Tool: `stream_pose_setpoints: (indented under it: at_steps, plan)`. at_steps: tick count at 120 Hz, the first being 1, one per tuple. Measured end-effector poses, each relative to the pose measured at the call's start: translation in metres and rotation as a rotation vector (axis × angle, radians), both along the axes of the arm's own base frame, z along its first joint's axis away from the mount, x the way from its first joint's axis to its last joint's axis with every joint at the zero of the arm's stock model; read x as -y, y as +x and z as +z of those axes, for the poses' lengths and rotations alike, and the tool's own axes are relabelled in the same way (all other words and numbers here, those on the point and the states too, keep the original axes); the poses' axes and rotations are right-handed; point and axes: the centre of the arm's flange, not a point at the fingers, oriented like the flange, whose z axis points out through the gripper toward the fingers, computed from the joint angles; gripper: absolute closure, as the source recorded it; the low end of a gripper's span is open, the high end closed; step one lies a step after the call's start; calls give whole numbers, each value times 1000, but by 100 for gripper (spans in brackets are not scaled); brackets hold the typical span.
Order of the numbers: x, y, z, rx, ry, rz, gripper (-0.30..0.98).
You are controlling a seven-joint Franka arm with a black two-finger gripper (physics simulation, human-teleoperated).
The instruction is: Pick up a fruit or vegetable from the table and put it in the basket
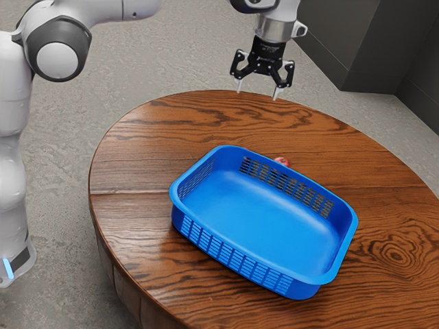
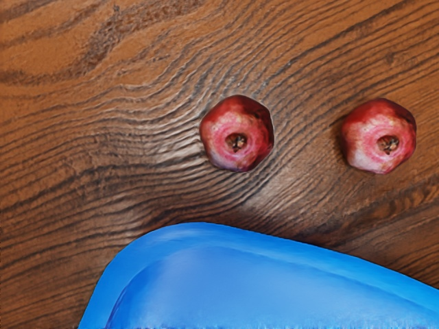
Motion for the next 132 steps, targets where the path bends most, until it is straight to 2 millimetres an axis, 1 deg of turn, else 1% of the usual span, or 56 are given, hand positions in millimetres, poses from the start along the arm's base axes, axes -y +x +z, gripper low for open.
stream_pose_setpoints:
  at_steps: [25, 37, 49, 53, 58, 65, 72, 75, 78, 85, 89, 100, 109, 112, 119, 129, 132]
  plan:
    - [5, 0, -2, -11, -5, -15, 0]
    - [21, 5, -6, -16, -27, 4, 0]
    - [18, 9, -10, -18, -49, 73, 0]
    - [9, 11, -15, -23, -55, 105, 0]
    - [-8, 13, -20, -28, -66, 152, 0]
    - [-44, 12, -26, -34, -91, 230, 0]
    - [-86, 13, -41, -51, -128, 307, 0]
    - [-99, 12, -46, -57, -142, 329, 0]
    - [-106, 13, -50, -62, -154, 342, 0]
    - [-111, 17, -59, -73, -173, 351, 0]
    - [-113, 20, -67, -84, -180, 352, 0]
    - [-135, 33, -101, -101, -201, 338, 0]
    - [-144, 44, -123, -86, -208, 288, 0]
    - [-143, 48, -126, -74, -203, 262, 0]
    - [-134, 55, -129, -50, -183, 192, 0]
    - [-123, 62, -129, -20, -163, 106, 0]
    - [-121, 65, -133, -16, -163, 85, 0]
